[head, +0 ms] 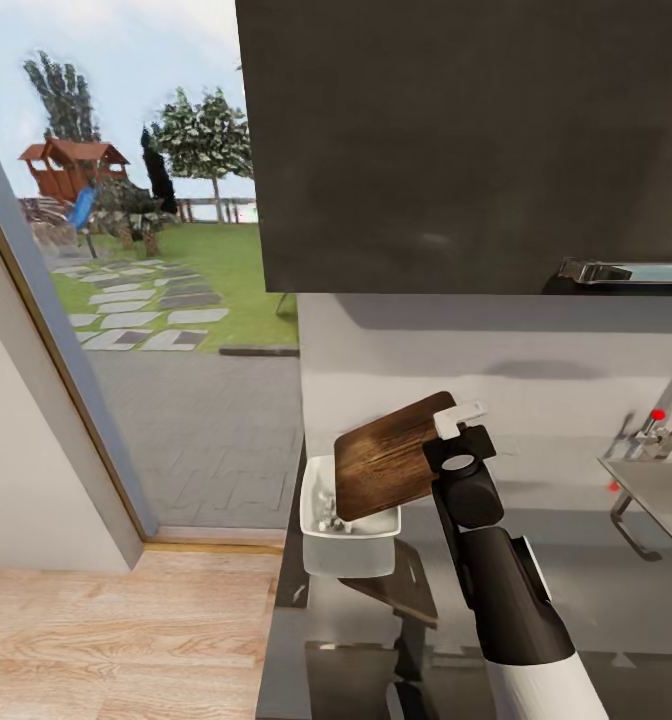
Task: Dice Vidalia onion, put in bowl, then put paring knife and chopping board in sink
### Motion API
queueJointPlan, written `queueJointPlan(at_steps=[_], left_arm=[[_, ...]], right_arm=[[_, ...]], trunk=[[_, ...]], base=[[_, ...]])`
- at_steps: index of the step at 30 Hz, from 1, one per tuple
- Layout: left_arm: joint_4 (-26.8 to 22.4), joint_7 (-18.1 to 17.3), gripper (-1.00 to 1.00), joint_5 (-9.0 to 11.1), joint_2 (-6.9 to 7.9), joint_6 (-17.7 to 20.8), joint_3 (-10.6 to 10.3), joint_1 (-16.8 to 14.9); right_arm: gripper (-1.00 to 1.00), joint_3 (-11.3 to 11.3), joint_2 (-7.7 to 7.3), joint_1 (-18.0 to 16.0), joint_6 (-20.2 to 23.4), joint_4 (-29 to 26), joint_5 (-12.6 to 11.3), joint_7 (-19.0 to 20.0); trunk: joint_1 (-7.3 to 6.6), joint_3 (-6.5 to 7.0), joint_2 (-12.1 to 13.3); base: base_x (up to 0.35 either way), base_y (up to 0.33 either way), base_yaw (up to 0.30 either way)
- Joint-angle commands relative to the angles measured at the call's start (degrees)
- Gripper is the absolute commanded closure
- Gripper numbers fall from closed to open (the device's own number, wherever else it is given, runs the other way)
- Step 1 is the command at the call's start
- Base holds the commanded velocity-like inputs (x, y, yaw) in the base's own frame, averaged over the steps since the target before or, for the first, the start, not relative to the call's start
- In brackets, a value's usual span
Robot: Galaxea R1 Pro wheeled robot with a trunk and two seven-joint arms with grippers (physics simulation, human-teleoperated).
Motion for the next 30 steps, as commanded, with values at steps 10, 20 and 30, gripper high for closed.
queueJointPlan(at_steps=[10, 20, 30], left_arm=[[0.02, 0.51, -1.0, 0.51, 0.1, -0.16, -0.48, -0.01], [0.21, 0.51, -1.0, 0.51, 0.1, -0.13, -0.48, -0.01], [0.21, 0.51, -1.0, 0.51, 0.1, -0.15, -0.48, -0.01]], right_arm=[[1.0, -4.81, 0.01, -0.06, -0.16, -0.92, -8.61, 2.1], [1.0, -15.32, -4.31, -0.02, -0.15, -1.01, -22.47, 16.53], [1.0, -18.35, -4.9, 0.02, -0.52, -0.72, -23.33, 17.94]], trunk=[[0.04, -0.11, -0.12], [0.04, -0.11, -0.12], [0.04, -0.11, -0.12]], base=[[0.0, 0.0, 0.0], [-0.032, -0.049, 0.0], [-0.183, -0.256, 0.0]])
